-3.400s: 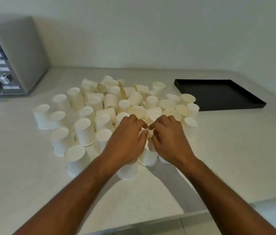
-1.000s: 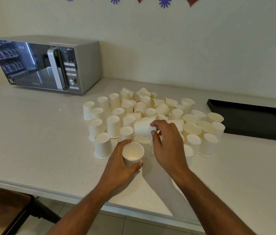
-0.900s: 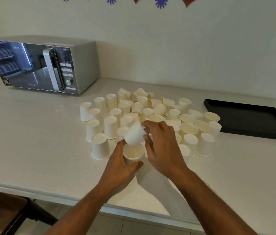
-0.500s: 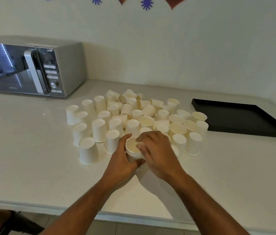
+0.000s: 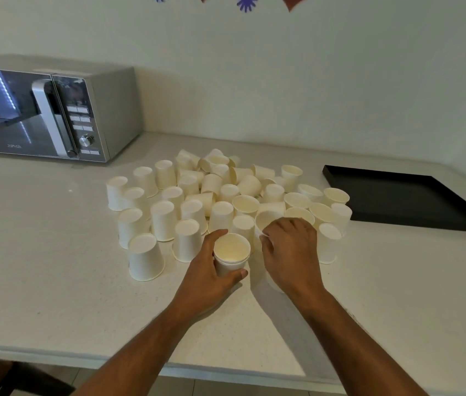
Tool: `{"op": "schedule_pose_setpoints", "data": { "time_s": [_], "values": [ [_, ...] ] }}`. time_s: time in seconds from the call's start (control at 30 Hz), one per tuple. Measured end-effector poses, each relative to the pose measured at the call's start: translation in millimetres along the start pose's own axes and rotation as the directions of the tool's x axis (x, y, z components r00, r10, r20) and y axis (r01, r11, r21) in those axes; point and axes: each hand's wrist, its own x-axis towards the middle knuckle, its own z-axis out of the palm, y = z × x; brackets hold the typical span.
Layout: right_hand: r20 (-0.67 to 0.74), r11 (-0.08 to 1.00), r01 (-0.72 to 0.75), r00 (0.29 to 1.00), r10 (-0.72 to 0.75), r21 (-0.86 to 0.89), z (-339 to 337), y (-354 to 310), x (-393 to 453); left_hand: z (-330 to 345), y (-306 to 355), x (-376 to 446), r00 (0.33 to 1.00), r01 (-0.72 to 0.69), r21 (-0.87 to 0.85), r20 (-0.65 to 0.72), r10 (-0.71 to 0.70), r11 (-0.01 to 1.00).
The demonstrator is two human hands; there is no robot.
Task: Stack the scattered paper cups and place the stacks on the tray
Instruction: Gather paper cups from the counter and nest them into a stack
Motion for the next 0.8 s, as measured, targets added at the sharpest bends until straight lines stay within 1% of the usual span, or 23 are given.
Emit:
{"op": "schedule_pose_setpoints", "data": {
  "time_s": [0.07, 0.1, 0.13, 0.17, 0.23, 0.33, 0.47, 0.53, 0.63, 0.7, 0.8],
  "values": [
    [-0.171, 0.995, 0.055, 0.984, -0.041, 0.077, -6.9, -5.6, 3.0, 0.4, 1.4, -0.1, 1.0, -0.007, -0.002, 0.003, 0.007, 1.0],
    [-0.228, 0.989, 0.106, 0.97, -0.08, 0.104, -11.0, -9.3, 4.7, 0.6, 2.5, -0.1, 1.0, -0.01, -0.005, 0.004, 0.01, 1.0],
    [-0.25, 0.978, 0.167, 0.959, -0.131, 0.128, -14.9, -12.8, 5.8, 0.5, 3.9, -0.3, 1.0, -0.009, -0.017, 0.006, 0.009, 1.0],
    [-0.242, 0.961, 0.231, 0.952, -0.19, 0.153, -17.7, -16.1, 6.3, 0.7, 4.9, -0.2, 1.0, -0.01, -0.038, 0.013, 0.011, 0.999],
    [-0.166, 0.921, 0.332, 0.939, -0.302, 0.202, -20.5, -21.7, 4.7, 0.9, 6.7, -0.2, 0.999, -0.021, -0.086, 0.032, 0.023, 0.996],
    [-0.03, 0.897, 0.385, 0.921, -0.388, 0.215, -18.6, -28.1, -3.1, -0.1, 9.5, -1.6, 0.998, -0.048, -0.105, 0.04, 0.052, 0.993],
    [0.069, 0.912, 0.368, 0.92, -0.385, 0.179, -16.6, -30.2, -8.8, -1.1, 13.4, -2.6, 0.999, -0.041, -0.145, 0.028, 0.046, 0.989],
    [0.136, 0.913, 0.374, 0.908, -0.396, 0.162, -16.3, -29.6, -9.1, -1.4, 14.8, -3.8, 0.997, -0.06, -0.143, 0.035, 0.065, 0.988],
    [0.227, 0.914, 0.352, 0.891, -0.393, 0.202, -13.0, -27.4, -14.1, -1.4, 13.3, -5.6, 0.996, -0.07, -0.13, 0.047, 0.077, 0.989],
    [0.231, 0.935, 0.266, 0.919, -0.319, 0.235, -10.7, -24.2, -18.6, -1.2, 10.4, -4.6, 0.997, -0.061, -0.112, 0.048, 0.067, 0.992],
    [0.202, 0.967, 0.082, 0.97, -0.133, 0.242, -10.1, -13.6, -17.2, -0.9, 4.8, -2.4, 0.999, -0.007, -0.104, 0.045, 0.012, 0.995]
  ]
}}
